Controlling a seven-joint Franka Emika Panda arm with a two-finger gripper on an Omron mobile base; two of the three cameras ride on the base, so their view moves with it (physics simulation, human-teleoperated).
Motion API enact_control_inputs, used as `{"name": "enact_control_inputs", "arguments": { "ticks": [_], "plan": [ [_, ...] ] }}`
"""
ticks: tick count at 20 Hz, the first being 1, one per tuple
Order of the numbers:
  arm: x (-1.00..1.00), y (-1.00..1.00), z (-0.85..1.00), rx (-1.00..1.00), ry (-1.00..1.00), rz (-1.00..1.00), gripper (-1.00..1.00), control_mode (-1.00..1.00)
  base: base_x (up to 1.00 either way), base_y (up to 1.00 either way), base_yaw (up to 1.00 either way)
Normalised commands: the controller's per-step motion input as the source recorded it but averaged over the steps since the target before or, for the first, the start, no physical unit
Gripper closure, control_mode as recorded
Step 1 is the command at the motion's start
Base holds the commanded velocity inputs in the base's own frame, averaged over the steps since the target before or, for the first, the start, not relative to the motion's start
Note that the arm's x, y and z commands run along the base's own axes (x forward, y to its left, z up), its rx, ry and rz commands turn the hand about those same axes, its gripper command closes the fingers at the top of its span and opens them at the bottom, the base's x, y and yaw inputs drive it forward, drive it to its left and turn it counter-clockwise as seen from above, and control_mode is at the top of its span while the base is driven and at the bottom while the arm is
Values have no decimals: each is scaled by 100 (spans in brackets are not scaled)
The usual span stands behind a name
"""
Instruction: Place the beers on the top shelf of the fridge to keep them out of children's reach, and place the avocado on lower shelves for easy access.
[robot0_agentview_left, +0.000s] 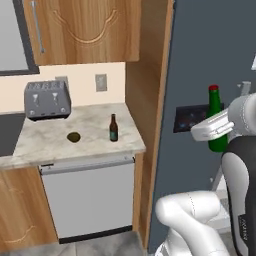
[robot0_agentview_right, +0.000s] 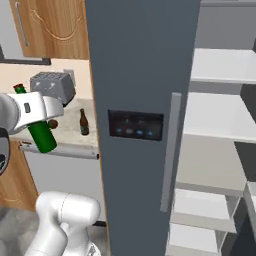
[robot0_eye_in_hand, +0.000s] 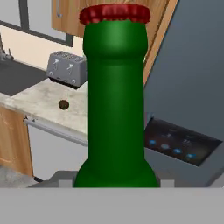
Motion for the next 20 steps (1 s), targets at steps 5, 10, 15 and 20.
{"name": "enact_control_inputs", "arguments": {
  "ticks": [5, 10, 15, 20],
  "plan": [
    [0, 0, 0, 0, 0, 0, 100, 100, 0, -92, 0],
    [0, 0, 0, 0, 0, 0, 100, 100, 0, -75, -2],
    [0, 0, 0, 0, 0, 0, 100, 100, 0, -54, -4],
    [0, 0, 0, 0, 0, 0, 100, 100, 0, -45, -5]
  ]
}}
